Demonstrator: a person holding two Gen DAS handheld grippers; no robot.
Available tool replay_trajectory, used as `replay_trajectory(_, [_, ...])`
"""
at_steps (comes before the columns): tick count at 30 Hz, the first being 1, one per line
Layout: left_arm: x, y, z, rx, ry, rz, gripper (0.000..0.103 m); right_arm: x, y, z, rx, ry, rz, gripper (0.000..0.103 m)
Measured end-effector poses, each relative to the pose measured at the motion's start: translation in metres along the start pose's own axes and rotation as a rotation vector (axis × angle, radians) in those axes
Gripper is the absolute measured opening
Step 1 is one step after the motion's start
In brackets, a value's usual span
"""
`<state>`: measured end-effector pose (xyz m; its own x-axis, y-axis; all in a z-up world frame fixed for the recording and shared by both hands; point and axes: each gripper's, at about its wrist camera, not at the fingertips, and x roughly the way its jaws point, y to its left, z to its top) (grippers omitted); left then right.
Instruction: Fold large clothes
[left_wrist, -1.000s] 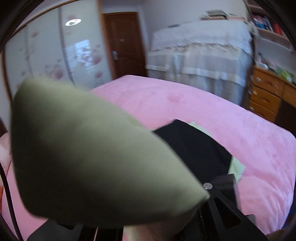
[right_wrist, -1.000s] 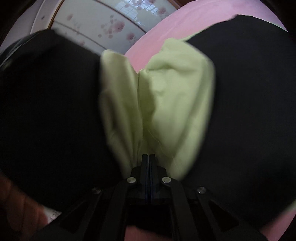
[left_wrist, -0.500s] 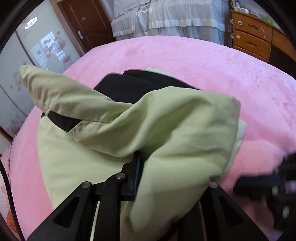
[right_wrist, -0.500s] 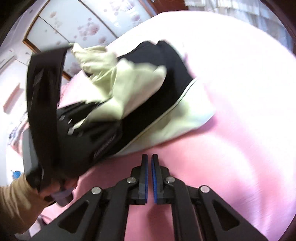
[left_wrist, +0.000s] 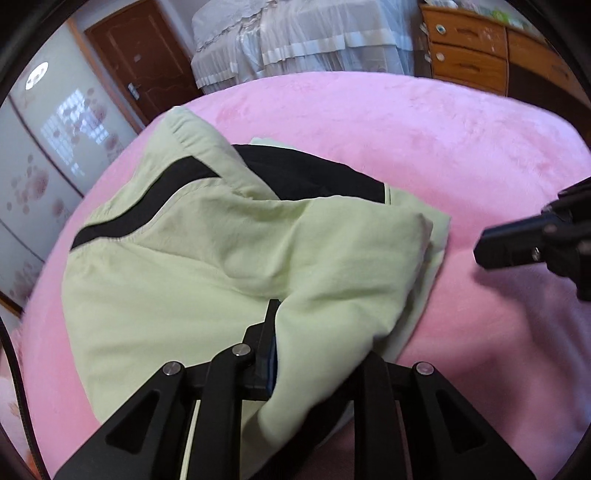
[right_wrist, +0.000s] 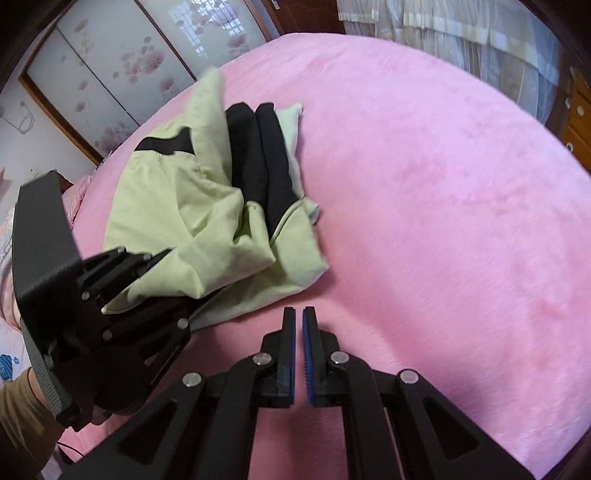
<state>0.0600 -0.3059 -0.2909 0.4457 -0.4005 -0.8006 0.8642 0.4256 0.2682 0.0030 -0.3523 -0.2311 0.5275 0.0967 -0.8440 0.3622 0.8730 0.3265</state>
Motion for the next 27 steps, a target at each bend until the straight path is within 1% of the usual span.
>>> replay_trajectory(3, [-0.007, 0.009, -0.004, -0.068, 0.001, -0.035, 0.015, -0.004, 0.004, 0.014, 0.01, -0.022, 0.015, 0.006])
replay_trajectory(5, [-0.011, 0.018, -0.006, -0.114, -0.005, -0.051, 0.015, -0.009, 0.005, 0.02, 0.026, -0.027, 0.052, 0.014])
replay_trajectory(7, [-0.021, 0.024, -0.011, -0.147, -0.012, -0.064, 0.015, -0.011, 0.008, 0.028, 0.052, -0.047, 0.1, 0.047])
replay_trajectory(9, [-0.033, 0.026, -0.017, -0.171, -0.025, -0.08, 0.021, -0.004, 0.014, 0.047, 0.062, -0.067, 0.117, 0.055])
replay_trajectory(10, [-0.038, 0.027, -0.018, -0.176, -0.029, -0.091, 0.023, 0.001, 0.017, 0.055, 0.06, -0.065, 0.133, 0.055])
replay_trajectory(11, [-0.046, 0.028, -0.022, -0.179, -0.035, -0.107, 0.028, 0.007, 0.022, 0.061, 0.057, -0.06, 0.142, 0.055])
replay_trajectory(13, [-0.056, 0.024, -0.027, -0.166, -0.039, -0.12, 0.029, 0.015, 0.03, 0.066, 0.039, -0.029, 0.164, 0.055])
replay_trajectory(14, [-0.061, 0.023, -0.025, -0.152, -0.041, -0.124, 0.032, 0.019, 0.033, 0.067, 0.029, -0.016, 0.167, 0.055])
replay_trajectory(17, [-0.082, 0.024, -0.034, -0.133, -0.062, -0.099, 0.034, 0.038, 0.042, 0.075, -0.002, 0.021, 0.14, 0.055])
replay_trajectory(19, [-0.097, 0.034, -0.042, -0.153, -0.077, -0.067, 0.035, 0.048, 0.044, 0.079, -0.019, 0.039, 0.112, 0.055])
replay_trajectory(21, [-0.107, 0.051, -0.05, -0.21, -0.08, -0.026, 0.038, 0.055, 0.044, 0.08, -0.037, 0.06, 0.117, 0.055])
replay_trajectory(22, [-0.109, 0.059, -0.053, -0.237, -0.077, -0.008, 0.042, 0.057, 0.043, 0.081, -0.042, 0.069, 0.116, 0.055])
replay_trajectory(24, [-0.109, 0.084, -0.063, -0.323, -0.072, 0.046, 0.046, 0.065, 0.042, 0.085, -0.051, 0.083, 0.126, 0.055])
replay_trajectory(26, [-0.101, 0.106, -0.074, -0.401, -0.04, 0.092, 0.047, 0.071, 0.042, 0.088, -0.055, 0.095, 0.134, 0.055])
replay_trajectory(27, [-0.093, 0.12, -0.081, -0.463, -0.012, 0.111, 0.047, 0.073, 0.042, 0.088, -0.058, 0.102, 0.147, 0.055])
